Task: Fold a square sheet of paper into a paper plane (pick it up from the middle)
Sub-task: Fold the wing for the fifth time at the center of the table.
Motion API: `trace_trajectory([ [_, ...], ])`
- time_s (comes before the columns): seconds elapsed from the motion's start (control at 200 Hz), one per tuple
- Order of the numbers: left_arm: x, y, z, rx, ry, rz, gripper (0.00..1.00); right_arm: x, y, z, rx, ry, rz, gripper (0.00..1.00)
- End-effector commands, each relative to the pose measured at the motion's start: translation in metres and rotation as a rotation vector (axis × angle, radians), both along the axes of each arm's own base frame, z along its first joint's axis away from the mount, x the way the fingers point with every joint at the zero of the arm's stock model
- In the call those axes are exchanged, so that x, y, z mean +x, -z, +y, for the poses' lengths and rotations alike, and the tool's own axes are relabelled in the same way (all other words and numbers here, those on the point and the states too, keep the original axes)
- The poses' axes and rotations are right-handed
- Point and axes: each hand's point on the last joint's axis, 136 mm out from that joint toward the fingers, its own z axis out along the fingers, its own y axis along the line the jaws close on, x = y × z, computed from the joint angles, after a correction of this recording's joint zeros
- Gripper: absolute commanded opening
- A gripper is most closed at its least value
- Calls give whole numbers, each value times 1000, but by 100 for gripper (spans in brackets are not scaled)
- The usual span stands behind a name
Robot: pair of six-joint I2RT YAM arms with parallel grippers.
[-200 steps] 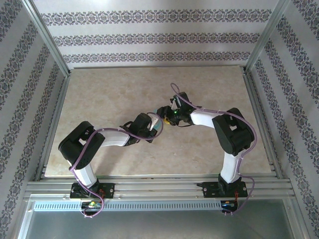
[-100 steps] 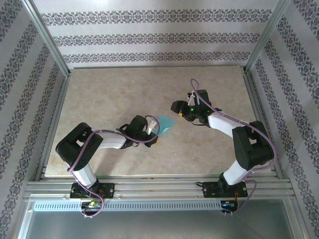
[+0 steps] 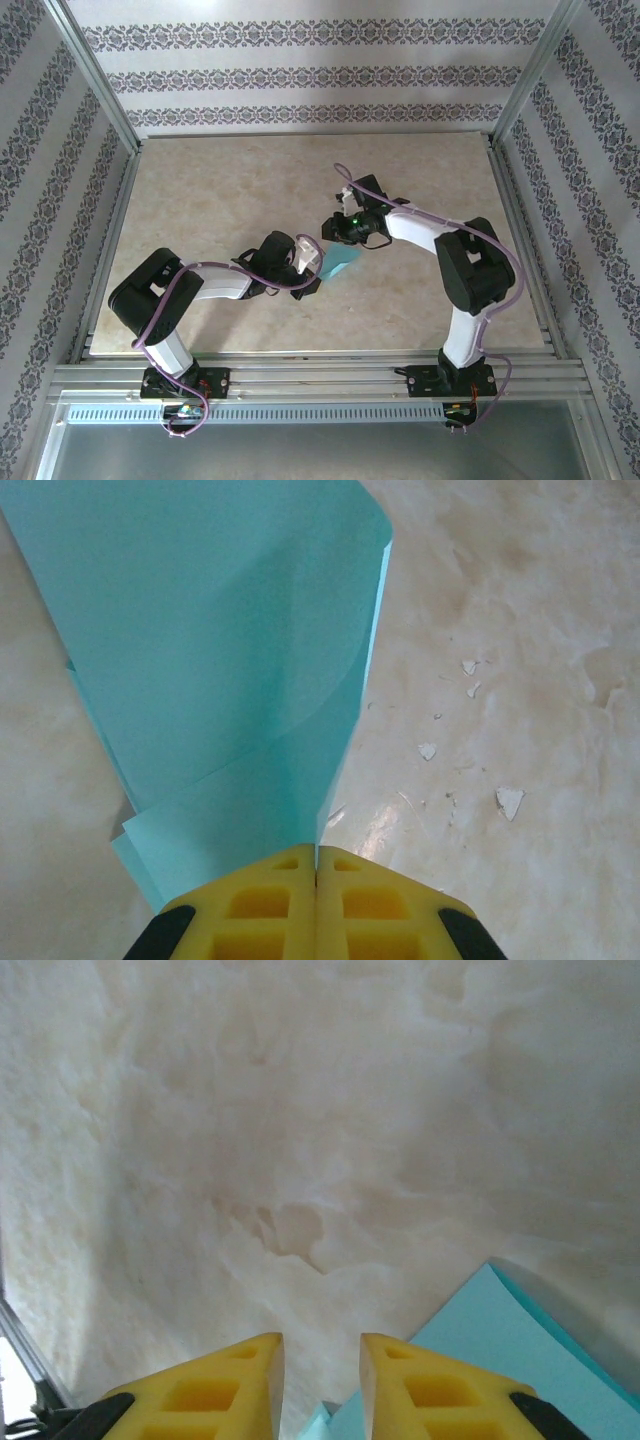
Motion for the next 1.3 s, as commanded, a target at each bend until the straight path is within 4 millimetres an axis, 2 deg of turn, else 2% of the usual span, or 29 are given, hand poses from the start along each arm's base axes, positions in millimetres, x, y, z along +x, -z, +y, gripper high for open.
trace_trajectory([
  [0.0, 2, -2, 0, -3, 37, -19, 0, -10, 13, -7, -88, -59, 56, 28],
  [0.225, 3, 1, 1, 2, 27, -26, 0, -11, 34, -16, -167, -53, 102, 28],
  [0.48, 6, 6, 7, 38, 13, -46, 5, -12, 49, -19, -203, -31, 143, 29],
  [0.58, 7, 7, 8, 64, 12, -54, 10, -12, 53, -23, -220, -14, 155, 30],
  [0.794, 9, 8, 4, 175, 25, -147, 29, -14, 60, -25, -236, 11, 184, 30],
  [0.909, 15, 6, 6, 232, 2, -213, 28, -14, 62, -26, -239, 15, 190, 30],
  [0.979, 16, 5, 6, 234, 3, -223, 23, -14, 63, -27, -242, 19, 191, 30],
  [1.134, 12, 7, 2, 224, 14, -199, 13, -13, 63, -29, -245, 27, 191, 30],
  [1.294, 9, 9, 0, 200, 8, -160, 11, -14, 63, -30, -246, 29, 195, 31],
])
